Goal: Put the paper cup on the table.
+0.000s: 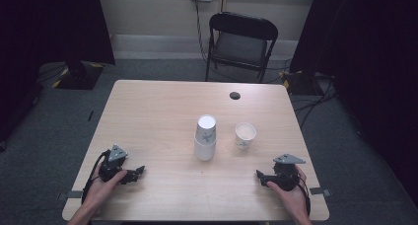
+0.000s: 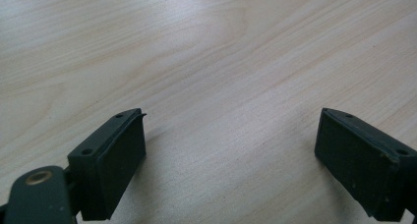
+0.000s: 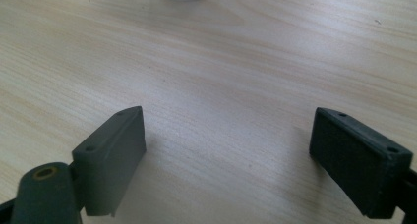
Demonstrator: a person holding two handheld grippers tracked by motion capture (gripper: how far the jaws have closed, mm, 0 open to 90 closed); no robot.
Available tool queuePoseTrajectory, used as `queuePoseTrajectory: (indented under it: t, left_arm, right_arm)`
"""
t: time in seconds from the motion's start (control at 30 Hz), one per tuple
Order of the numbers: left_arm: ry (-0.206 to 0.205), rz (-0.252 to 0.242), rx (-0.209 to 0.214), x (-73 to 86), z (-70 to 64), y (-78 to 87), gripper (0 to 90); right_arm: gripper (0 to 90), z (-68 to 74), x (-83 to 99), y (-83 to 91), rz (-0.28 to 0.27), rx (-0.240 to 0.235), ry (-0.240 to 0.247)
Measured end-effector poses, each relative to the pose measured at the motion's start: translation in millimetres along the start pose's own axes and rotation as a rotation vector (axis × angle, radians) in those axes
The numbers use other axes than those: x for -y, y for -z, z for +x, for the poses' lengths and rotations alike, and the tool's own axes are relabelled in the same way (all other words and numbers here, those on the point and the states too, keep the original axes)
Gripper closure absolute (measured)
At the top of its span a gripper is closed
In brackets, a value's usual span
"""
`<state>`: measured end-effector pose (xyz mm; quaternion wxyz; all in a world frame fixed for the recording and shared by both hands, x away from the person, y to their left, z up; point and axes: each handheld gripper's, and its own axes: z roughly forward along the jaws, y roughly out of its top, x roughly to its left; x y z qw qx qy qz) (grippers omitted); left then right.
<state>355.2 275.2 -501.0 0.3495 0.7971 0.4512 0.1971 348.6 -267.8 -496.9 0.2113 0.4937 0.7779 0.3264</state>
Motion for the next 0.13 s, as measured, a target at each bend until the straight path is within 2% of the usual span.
queuePoseTrajectory:
  t: [0.07, 0.13]
  left_arm:
    - [0.000, 0.000, 0.000, 0.0, -0.1, 0.0, 11.4]
    - [0.004, -0.001, -0.001, 0.1, -0.4, -0.1, 11.4]
  right_arm:
    - [12.2, -0.3, 2.5, -0.9, -0.024, -0.001, -0.002]
    - [12.2, -0.3, 2.5, -0.9, -0.024, 0.000, -0.001]
